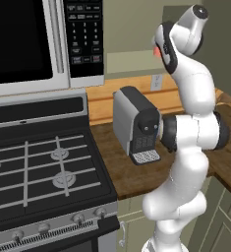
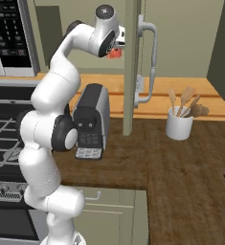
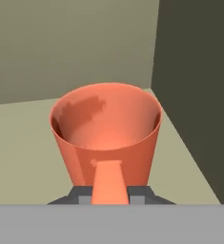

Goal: Gather all objects into one cabinet and sort the glasses and bowls to opposite sides.

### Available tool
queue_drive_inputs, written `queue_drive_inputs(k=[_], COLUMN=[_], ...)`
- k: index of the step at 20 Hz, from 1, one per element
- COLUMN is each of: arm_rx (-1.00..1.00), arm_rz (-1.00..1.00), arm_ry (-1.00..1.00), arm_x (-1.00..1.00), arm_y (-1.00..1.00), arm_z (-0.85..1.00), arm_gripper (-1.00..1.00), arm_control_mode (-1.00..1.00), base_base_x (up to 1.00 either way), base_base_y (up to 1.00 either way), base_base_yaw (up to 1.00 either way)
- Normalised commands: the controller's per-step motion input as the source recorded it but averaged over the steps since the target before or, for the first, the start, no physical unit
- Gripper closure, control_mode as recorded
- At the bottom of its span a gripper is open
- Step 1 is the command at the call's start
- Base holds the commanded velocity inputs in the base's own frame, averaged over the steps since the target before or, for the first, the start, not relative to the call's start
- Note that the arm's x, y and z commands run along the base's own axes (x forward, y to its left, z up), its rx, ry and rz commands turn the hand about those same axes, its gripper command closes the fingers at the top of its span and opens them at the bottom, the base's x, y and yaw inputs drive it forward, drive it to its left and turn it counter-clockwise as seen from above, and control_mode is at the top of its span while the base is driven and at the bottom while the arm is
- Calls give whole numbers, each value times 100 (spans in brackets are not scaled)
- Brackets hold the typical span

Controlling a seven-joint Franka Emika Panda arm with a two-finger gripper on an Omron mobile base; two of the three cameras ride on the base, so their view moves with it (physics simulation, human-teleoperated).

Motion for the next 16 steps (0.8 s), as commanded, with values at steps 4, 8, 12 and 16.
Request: queue_drive_inputs(k=[4,8,12,16], arm_rx=[0,0,0,-5], arm_rz=[0,0,7,16], arm_ry=[-18,-21,-7,2], arm_x=[-100,-100,-100,-100], arm_y=[6,15,28,35], arm_z=[-5,-6,3,17], arm_gripper=[100,100,100,100], arm_control_mode=[-100,-100,-100,-100], base_base_x=[0,0,0,0], base_base_y=[0,0,0,0], base_base_yaw=[0,0,0,0])
